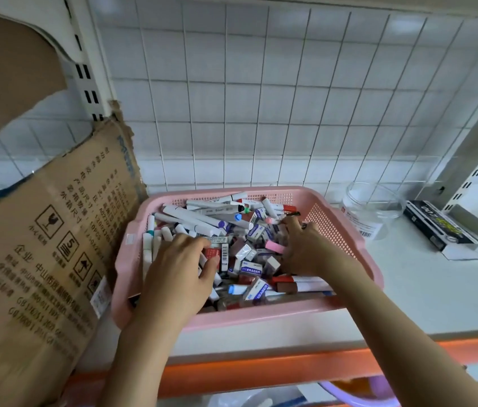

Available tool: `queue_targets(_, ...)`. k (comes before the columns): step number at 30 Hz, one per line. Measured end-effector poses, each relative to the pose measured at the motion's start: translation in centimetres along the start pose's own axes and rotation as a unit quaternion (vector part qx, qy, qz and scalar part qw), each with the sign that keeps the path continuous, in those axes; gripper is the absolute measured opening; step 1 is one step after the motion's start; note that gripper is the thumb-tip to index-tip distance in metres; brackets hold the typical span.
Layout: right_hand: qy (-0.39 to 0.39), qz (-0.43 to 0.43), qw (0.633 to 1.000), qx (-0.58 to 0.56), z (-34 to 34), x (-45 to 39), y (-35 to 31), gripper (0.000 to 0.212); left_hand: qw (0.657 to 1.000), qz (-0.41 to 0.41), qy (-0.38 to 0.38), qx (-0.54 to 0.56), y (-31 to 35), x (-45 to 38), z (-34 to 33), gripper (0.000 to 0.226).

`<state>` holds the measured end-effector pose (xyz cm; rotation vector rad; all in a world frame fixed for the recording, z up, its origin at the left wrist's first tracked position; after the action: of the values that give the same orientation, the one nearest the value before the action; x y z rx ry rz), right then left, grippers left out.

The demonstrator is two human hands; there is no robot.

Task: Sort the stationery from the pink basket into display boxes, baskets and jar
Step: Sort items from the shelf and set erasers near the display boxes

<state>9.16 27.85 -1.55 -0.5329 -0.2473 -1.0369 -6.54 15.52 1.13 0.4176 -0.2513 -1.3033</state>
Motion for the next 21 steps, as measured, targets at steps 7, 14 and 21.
queue_targets(7,0.013,0.024,0.998,0.064,-0.1,-0.2,-0.6,0.056,0.991,0.127,-0.028,-0.033,0.0,-0.7,-0.9,0.054)
queue_targets(14,0.116,0.049,0.992,0.009,1.5,0.5,-0.3,0.038,0.968,0.233,-0.071,-0.056,-0.7,-2.1,-1.2,0.088)
queue_targets(21,0.070,0.087,0.992,0.053,0.3,0.4,-0.8,0.032,0.943,0.290,-0.136,-0.092,-1.0,-3.5,-2.1,0.098)
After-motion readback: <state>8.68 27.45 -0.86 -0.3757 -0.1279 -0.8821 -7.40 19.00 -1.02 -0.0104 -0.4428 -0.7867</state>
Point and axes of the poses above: each hand's wrist, its own x-axis away from the middle knuckle, its own z-axis out of the back of the hand, y = z × x, the point moved 8 cm from there along -x, towards the middle knuckle, and after that the axes turned 13 degrees about -y, right-handed, at the moved point
